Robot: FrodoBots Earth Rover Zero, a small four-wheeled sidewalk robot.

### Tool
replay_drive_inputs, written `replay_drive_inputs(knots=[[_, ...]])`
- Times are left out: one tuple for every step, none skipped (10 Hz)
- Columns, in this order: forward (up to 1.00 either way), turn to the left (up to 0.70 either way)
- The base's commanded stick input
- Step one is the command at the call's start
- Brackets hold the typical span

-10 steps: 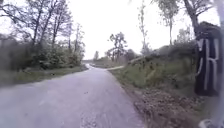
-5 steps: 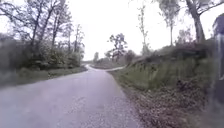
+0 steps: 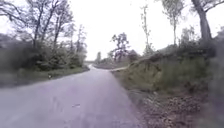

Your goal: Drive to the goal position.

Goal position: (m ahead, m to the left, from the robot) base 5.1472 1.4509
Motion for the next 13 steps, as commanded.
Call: replay_drive_inputs(knots=[[0.70,0.00],[0.70,0.00],[0.70,0.00],[0.70,0.00],[0.70,0.00],[0.70,0.00],[0.70,0.00],[0.70,0.00],[0.70,0.00],[0.70,0.00],[0.70,0.00],[0.70,0.00],[0.70,0.00]])
